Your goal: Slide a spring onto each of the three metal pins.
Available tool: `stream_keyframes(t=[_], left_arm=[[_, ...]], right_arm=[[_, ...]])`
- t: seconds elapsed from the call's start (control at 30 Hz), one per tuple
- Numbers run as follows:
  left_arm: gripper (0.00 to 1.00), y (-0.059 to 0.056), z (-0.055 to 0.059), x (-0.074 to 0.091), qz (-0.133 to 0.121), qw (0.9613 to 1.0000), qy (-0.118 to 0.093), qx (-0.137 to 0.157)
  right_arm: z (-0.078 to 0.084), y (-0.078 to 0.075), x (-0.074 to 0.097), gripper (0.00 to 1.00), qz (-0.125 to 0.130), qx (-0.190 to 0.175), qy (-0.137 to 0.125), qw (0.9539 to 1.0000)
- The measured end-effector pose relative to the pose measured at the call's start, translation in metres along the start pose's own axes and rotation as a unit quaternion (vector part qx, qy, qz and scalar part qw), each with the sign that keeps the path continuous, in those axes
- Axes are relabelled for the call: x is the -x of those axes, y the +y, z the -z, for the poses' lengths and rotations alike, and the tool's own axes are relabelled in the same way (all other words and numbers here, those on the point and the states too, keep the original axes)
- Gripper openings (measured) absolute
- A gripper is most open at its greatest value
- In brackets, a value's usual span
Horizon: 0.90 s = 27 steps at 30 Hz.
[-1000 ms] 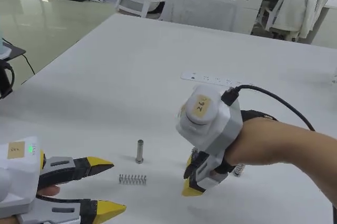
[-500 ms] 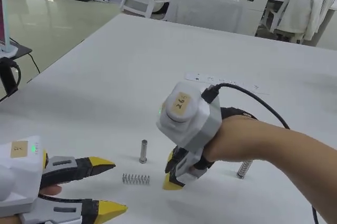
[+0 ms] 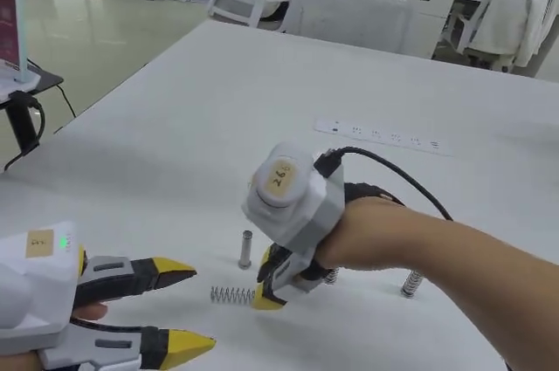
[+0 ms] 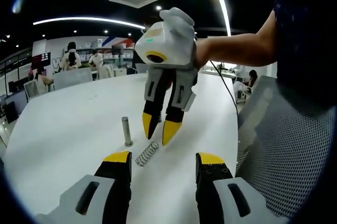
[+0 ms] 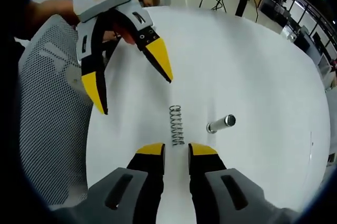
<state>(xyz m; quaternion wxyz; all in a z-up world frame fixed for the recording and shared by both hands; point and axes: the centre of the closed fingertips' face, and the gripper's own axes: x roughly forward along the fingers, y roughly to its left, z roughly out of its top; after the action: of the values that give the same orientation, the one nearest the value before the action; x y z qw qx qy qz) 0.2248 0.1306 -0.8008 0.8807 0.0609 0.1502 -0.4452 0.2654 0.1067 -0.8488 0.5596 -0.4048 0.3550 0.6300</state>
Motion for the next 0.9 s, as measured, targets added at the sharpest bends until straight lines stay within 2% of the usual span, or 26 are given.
stream_keyframes(t=[0.43,0.63,0.9], left_arm=[[0.42,0.002,0.002,0.002,-0.002,1.0,0.001,0.002],[0.42,0.002,0.002,0.002,-0.003,1.0,0.002,0.002],[0.41,0.002,0.0,0.002,-0.003,1.0,0.003,0.0]], right_arm=[[-0.002,0.002,-0.012,0.14,-0.002,0.015,0.009,0.9999],[0.001,0.003,-0.013,0.1,-0.001,0.026,0.018,0.9995],[0.001,0.004,-0.011,0.08,-0.003,0.025,0.017,0.9996]])
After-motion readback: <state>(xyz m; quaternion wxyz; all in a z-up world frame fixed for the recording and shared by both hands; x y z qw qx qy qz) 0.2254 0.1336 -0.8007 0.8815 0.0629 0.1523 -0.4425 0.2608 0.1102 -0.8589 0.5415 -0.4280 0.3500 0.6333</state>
